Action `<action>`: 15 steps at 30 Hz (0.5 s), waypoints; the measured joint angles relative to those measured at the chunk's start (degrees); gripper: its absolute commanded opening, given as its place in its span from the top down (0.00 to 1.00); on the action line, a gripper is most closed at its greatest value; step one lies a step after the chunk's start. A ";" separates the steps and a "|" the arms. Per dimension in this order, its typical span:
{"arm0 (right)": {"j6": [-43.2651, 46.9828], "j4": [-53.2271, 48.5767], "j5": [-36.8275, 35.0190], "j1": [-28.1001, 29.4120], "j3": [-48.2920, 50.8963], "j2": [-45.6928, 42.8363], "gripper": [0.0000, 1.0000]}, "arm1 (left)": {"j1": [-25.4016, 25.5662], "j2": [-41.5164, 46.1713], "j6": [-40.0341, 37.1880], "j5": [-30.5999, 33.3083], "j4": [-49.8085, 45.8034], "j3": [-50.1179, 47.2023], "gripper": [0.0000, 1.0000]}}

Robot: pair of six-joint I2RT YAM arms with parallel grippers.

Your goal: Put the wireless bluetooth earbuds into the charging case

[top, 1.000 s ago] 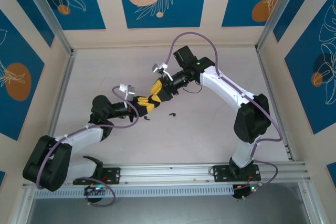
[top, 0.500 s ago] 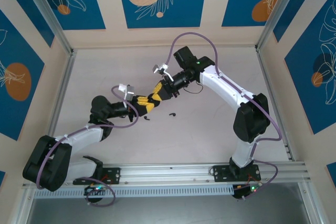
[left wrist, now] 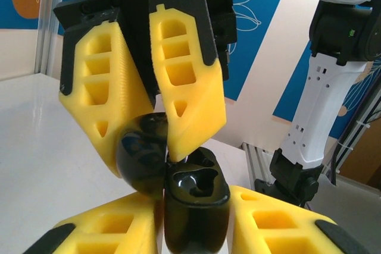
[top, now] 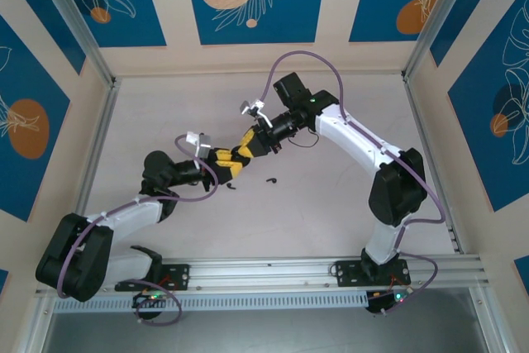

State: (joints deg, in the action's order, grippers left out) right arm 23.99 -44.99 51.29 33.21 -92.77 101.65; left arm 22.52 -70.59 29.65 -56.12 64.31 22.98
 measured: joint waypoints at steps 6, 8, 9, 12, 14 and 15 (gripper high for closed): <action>-1.81 3.69 -0.50 -0.11 1.46 -2.34 0.89 | 0.00 0.00 -0.24 -0.02 0.02 0.00 0.78; -2.21 4.28 -0.72 -0.22 1.70 -2.49 0.89 | 0.00 0.00 -0.20 0.09 0.24 0.00 0.80; -2.40 4.37 -0.74 -0.22 1.77 -2.49 0.89 | 0.00 0.00 -0.17 0.22 0.22 0.00 0.79; -2.58 4.55 -0.68 -0.22 1.95 -2.49 0.90 | 0.00 0.00 0.04 0.24 0.17 0.00 0.68; -2.58 4.61 -0.66 -0.22 1.95 -2.49 0.89 | 0.00 0.00 -0.04 0.20 0.24 0.00 0.68; -2.56 4.61 -0.63 -0.22 1.95 -2.49 0.89 | 0.00 0.00 -0.02 0.22 0.26 0.00 0.67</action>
State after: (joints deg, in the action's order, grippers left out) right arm 21.43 -40.38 50.65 32.99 -90.83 99.15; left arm 22.52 -70.59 29.63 -55.90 64.58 22.98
